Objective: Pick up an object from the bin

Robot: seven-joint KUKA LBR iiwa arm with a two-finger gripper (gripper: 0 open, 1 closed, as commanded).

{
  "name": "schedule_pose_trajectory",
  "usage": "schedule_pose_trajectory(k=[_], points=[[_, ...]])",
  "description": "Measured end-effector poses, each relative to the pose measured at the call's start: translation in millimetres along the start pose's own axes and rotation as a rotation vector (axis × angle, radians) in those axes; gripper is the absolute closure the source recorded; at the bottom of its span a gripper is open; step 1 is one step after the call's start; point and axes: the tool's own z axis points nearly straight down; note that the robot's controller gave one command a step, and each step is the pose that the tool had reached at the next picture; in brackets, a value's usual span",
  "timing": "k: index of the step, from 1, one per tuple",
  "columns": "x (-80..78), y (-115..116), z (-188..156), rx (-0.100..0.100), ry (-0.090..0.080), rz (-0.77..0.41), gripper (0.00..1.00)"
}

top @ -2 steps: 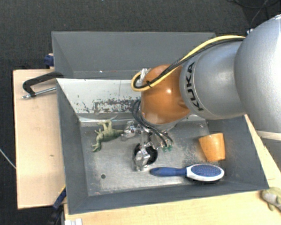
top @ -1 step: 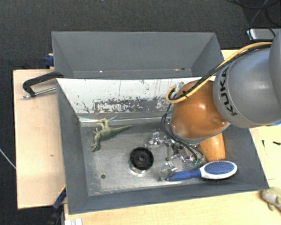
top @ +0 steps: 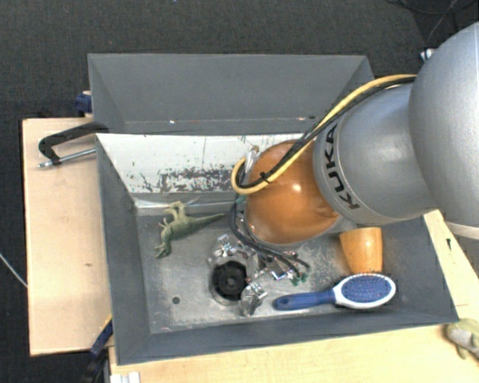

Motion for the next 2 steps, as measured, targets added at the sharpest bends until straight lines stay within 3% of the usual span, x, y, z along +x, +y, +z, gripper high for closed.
schedule_pose_trajectory(k=[1,2], points=[[-0.2,-3,-1,0.002,-0.002,0.006,1.0],[-9.5,-5,-134,0.005,-0.006,-0.183,1.0]])
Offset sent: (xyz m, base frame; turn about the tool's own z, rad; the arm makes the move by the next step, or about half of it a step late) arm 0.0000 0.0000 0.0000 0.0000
